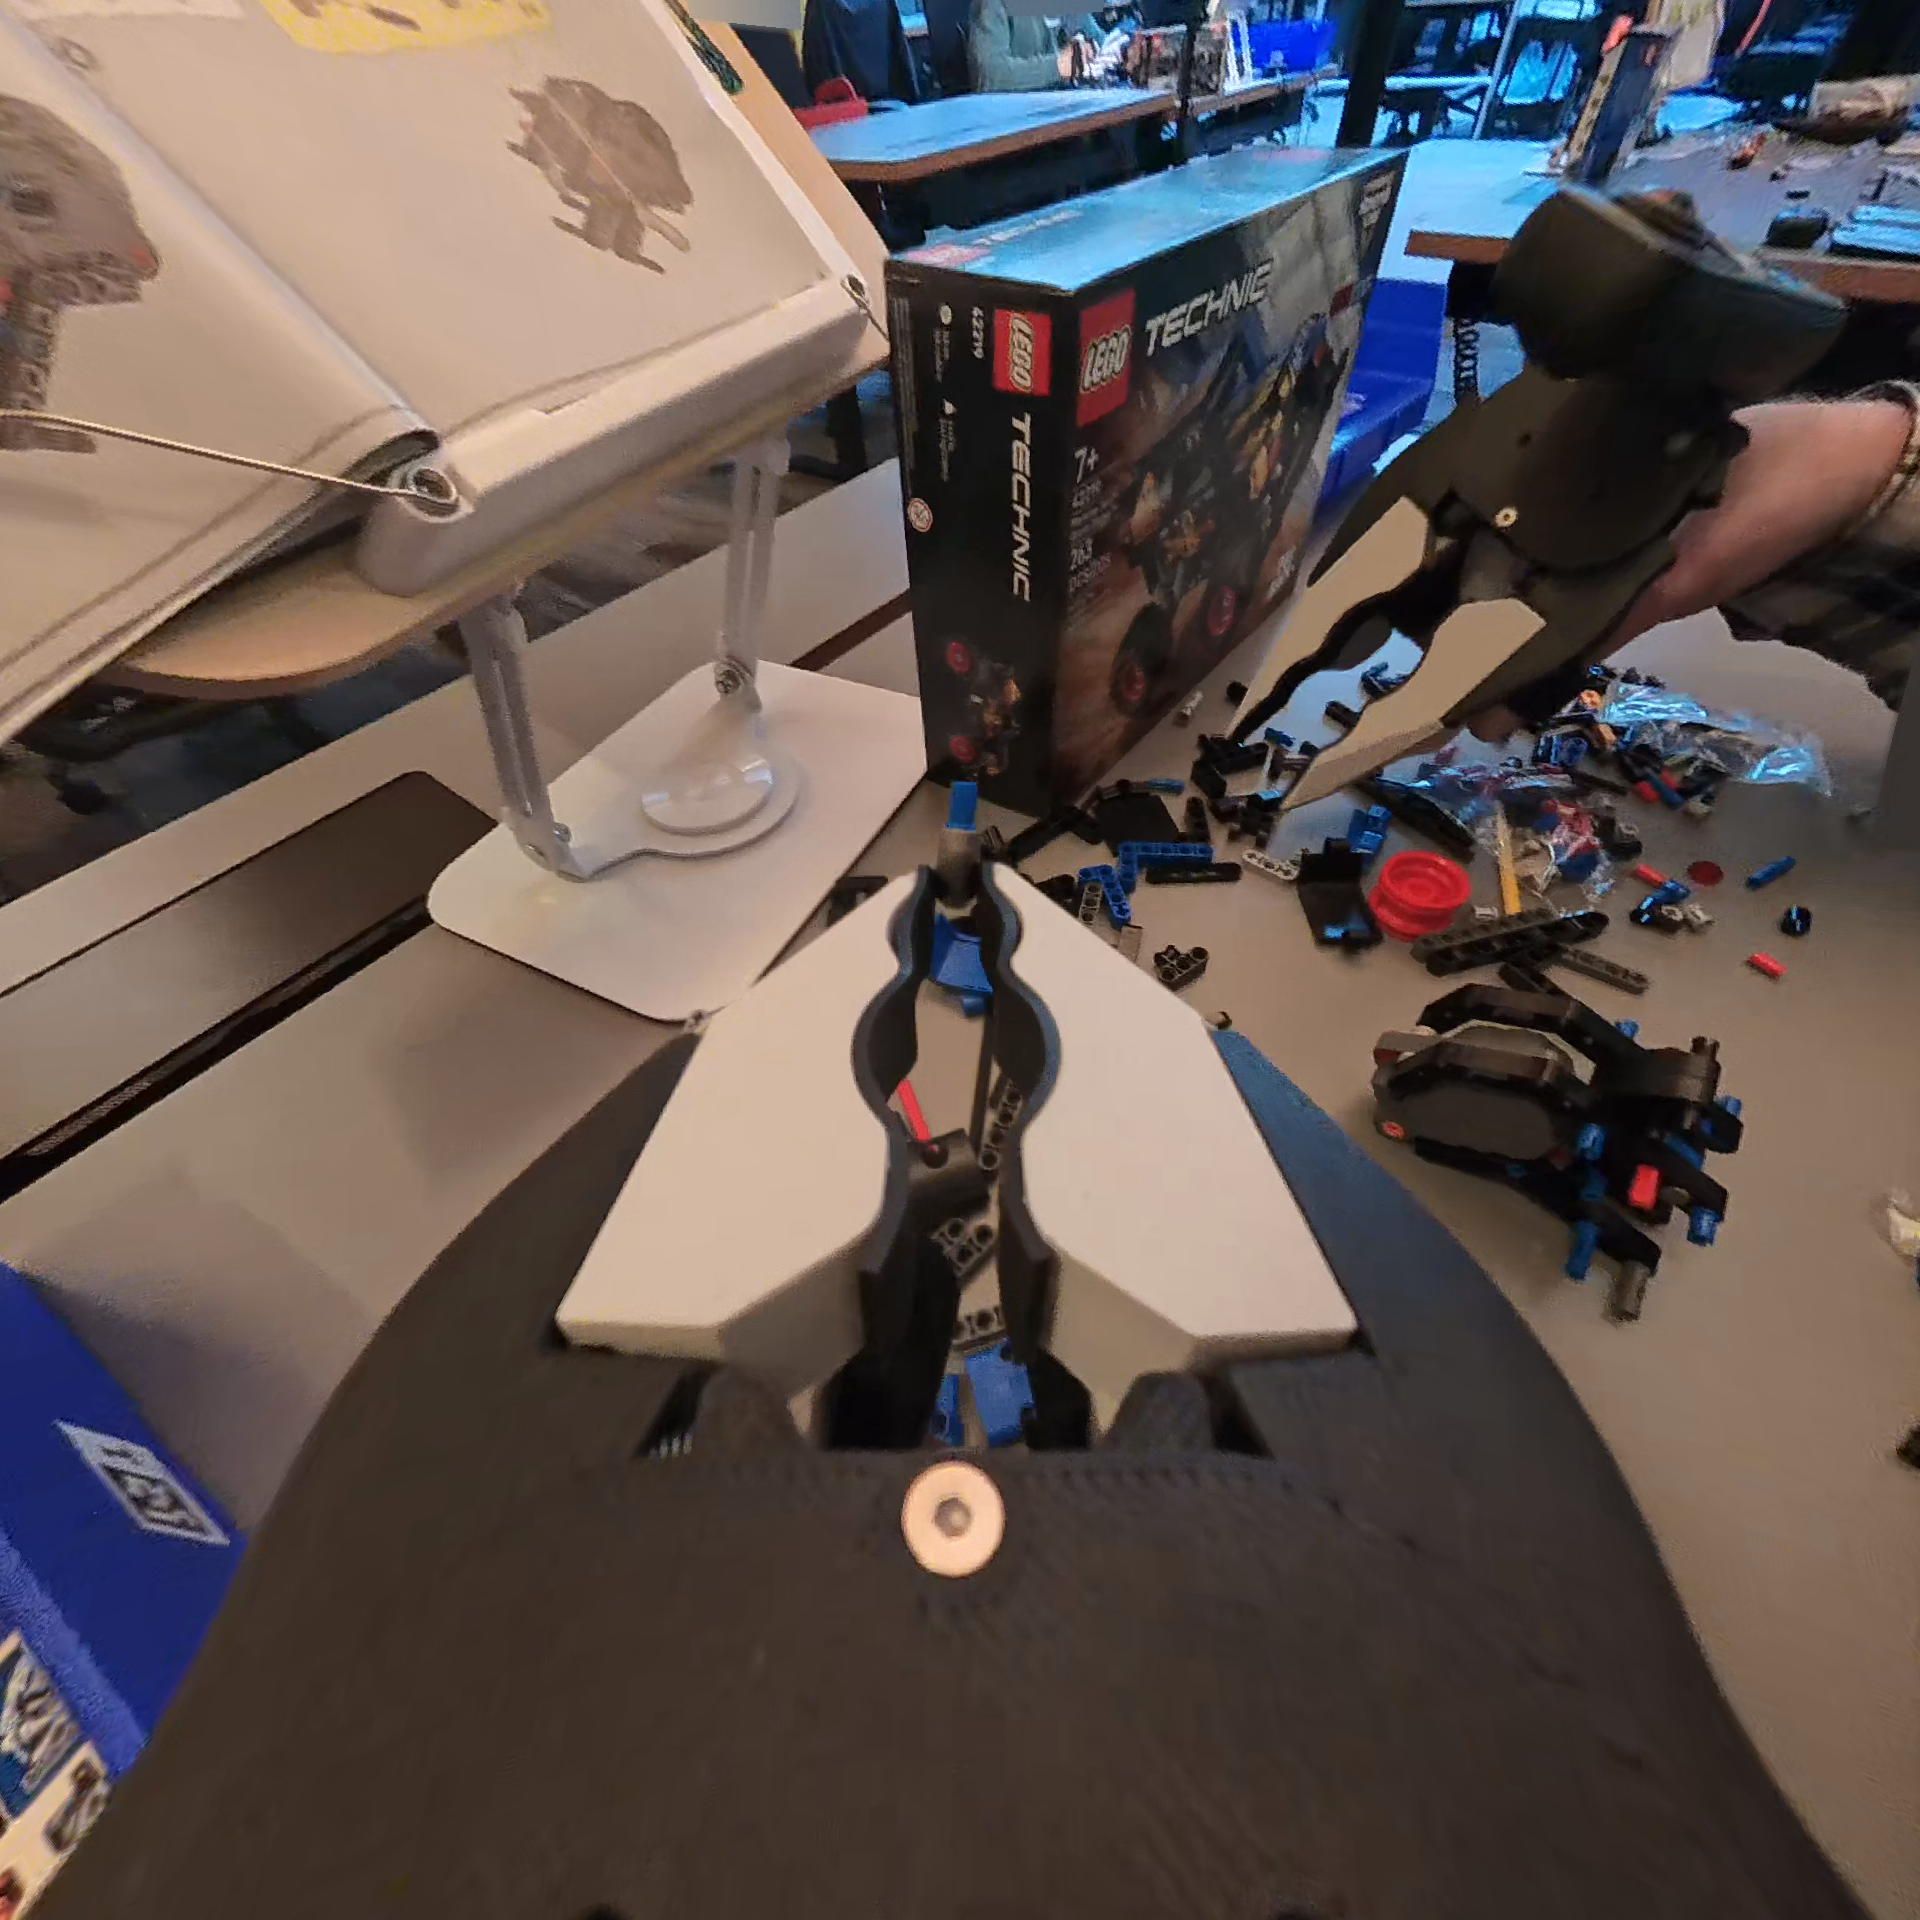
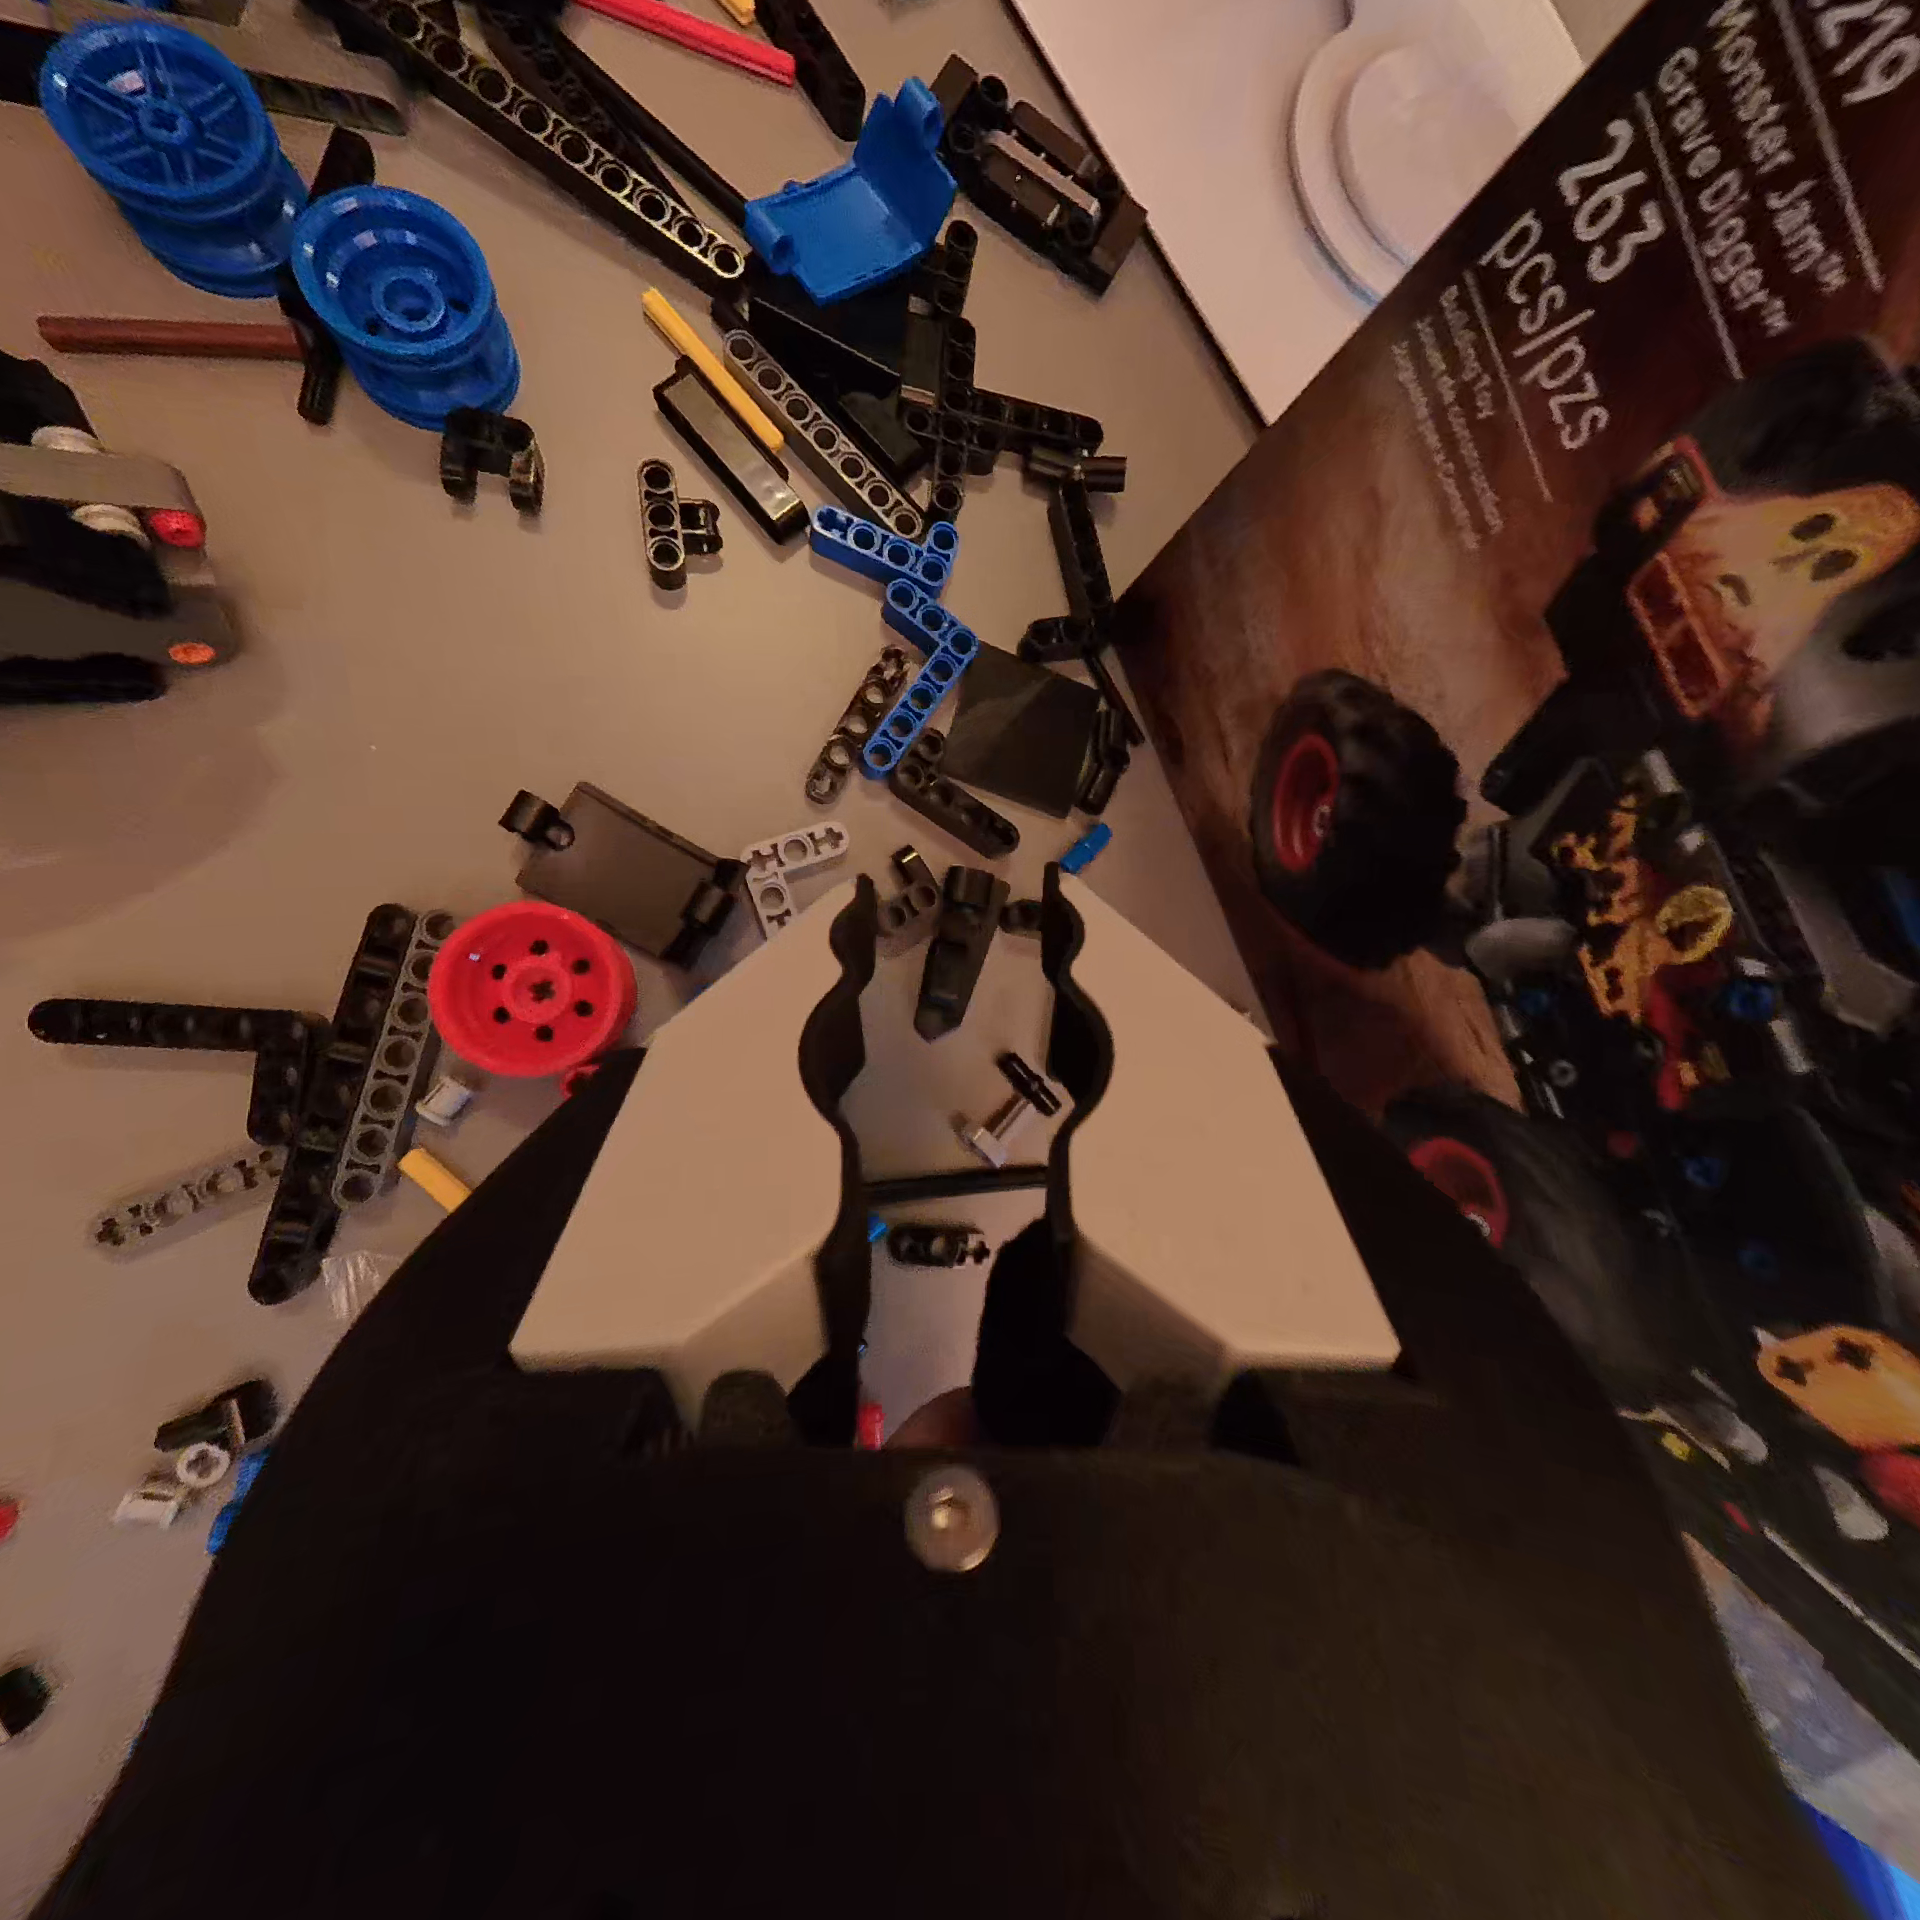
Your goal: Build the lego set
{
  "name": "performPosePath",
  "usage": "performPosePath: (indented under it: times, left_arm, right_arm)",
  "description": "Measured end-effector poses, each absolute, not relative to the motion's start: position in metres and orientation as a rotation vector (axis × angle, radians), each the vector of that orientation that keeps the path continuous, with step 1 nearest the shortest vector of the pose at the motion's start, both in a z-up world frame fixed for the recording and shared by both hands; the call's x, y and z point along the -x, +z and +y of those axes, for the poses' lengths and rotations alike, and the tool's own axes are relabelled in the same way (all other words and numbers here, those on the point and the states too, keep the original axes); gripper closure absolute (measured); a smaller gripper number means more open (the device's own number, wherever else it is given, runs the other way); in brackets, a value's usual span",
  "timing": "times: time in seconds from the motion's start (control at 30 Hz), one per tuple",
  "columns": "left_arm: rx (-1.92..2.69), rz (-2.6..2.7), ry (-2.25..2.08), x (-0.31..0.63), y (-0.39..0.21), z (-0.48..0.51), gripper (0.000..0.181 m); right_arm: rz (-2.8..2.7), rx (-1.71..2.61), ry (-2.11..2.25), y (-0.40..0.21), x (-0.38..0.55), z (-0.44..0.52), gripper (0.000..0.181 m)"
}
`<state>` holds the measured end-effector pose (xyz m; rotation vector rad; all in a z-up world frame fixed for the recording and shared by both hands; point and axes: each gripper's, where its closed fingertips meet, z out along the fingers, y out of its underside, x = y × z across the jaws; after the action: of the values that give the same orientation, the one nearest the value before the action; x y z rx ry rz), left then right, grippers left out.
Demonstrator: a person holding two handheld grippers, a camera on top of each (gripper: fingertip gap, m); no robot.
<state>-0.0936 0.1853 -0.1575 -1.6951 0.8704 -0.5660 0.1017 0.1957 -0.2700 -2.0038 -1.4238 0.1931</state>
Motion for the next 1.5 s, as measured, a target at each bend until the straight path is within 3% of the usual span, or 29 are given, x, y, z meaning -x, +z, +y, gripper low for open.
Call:
performPosePath:
  times: [0.27,0.47,0.7,0.97,1.13,1.27,1.4,1.5]
  left_arm:
    - [1.697,0.892,-0.562,0.089,-0.162,0.185,0.176]
    - [1.690,0.921,-0.589,0.078,-0.165,0.180,0.176]
    - [1.688,0.938,-0.614,0.069,-0.169,0.176,0.176]
    - [1.695,0.970,-0.621,0.061,-0.176,0.173,0.176]
    - [1.697,0.971,-0.623,0.062,-0.177,0.173,0.176]
    - [1.697,0.976,-0.633,0.060,-0.178,0.173,0.176]
    - [1.702,0.987,-0.634,0.057,-0.181,0.172,0.176]
    - [1.704,0.992,-0.639,0.055,-0.183,0.171,0.176]
  right_arm:
    - [-1.516,2.072,0.263,-0.268,-0.125,0.159,0.156]
    - [-1.537,2.090,0.276,-0.262,-0.167,0.106,0.170]
    - [-1.469,2.134,0.297,-0.278,-0.176,0.081,0.158]
    - [-1.424,2.103,0.303,-0.287,-0.153,0.087,0.168]
    - [-1.284,2.046,0.511,-0.259,-0.141,0.087,0.158]
    - [-1.265,2.157,0.208,-0.262,-0.201,0.093,0.157]
    - [-1.189,2.293,0.112,-0.268,-0.243,0.072,0.136]
    - [-1.165,2.354,0.101,-0.279,-0.258,0.055,0.134]
